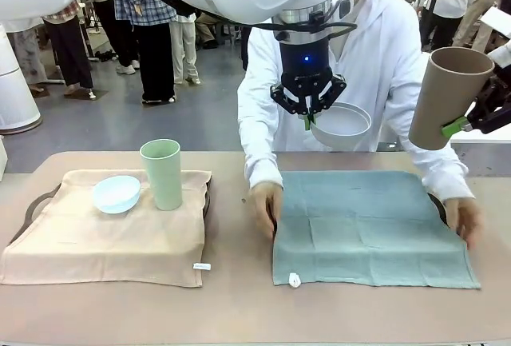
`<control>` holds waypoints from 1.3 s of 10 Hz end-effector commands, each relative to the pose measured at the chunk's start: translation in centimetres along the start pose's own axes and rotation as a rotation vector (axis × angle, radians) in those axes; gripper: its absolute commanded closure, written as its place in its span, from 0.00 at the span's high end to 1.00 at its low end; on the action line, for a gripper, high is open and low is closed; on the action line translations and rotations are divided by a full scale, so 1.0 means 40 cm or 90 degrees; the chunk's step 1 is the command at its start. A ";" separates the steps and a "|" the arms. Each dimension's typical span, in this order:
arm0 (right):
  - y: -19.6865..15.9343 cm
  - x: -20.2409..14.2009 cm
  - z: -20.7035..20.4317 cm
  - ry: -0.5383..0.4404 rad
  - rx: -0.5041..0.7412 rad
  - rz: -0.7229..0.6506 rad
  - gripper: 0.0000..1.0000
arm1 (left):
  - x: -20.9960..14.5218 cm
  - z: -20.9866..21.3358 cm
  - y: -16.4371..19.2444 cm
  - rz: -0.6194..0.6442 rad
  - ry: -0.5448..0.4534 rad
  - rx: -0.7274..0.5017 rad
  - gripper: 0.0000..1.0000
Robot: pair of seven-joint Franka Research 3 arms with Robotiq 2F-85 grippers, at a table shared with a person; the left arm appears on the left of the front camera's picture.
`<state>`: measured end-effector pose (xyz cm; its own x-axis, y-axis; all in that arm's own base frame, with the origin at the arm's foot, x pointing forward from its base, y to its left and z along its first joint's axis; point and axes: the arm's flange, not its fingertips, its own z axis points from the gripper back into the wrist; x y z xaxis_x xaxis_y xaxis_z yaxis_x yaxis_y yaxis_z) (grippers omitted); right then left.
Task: Set up a tray with a mat and arrange the tableware.
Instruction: Place the Picnic Bowl and Reusable plastic cup back onto the Handle tray in front of the human's position.
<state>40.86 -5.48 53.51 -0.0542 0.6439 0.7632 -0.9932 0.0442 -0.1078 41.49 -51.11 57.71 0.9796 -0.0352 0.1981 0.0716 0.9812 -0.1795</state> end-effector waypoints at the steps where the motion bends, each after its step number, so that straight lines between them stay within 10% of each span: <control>1: 0.003 0.002 0.000 0.005 -0.001 0.003 0.76 | 0.005 0.005 0.000 -0.007 -0.004 0.002 0.00; 13: 0.000 -0.001 0.002 -0.001 -0.001 -0.001 0.81 | 0.005 0.005 0.000 -0.007 -0.004 0.002 0.00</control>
<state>40.85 -5.62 53.50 -0.0529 0.6423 0.7646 -0.9931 0.0466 -0.1078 41.49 -51.12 57.71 0.9795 -0.0352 0.1982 0.0716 0.9811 -0.1795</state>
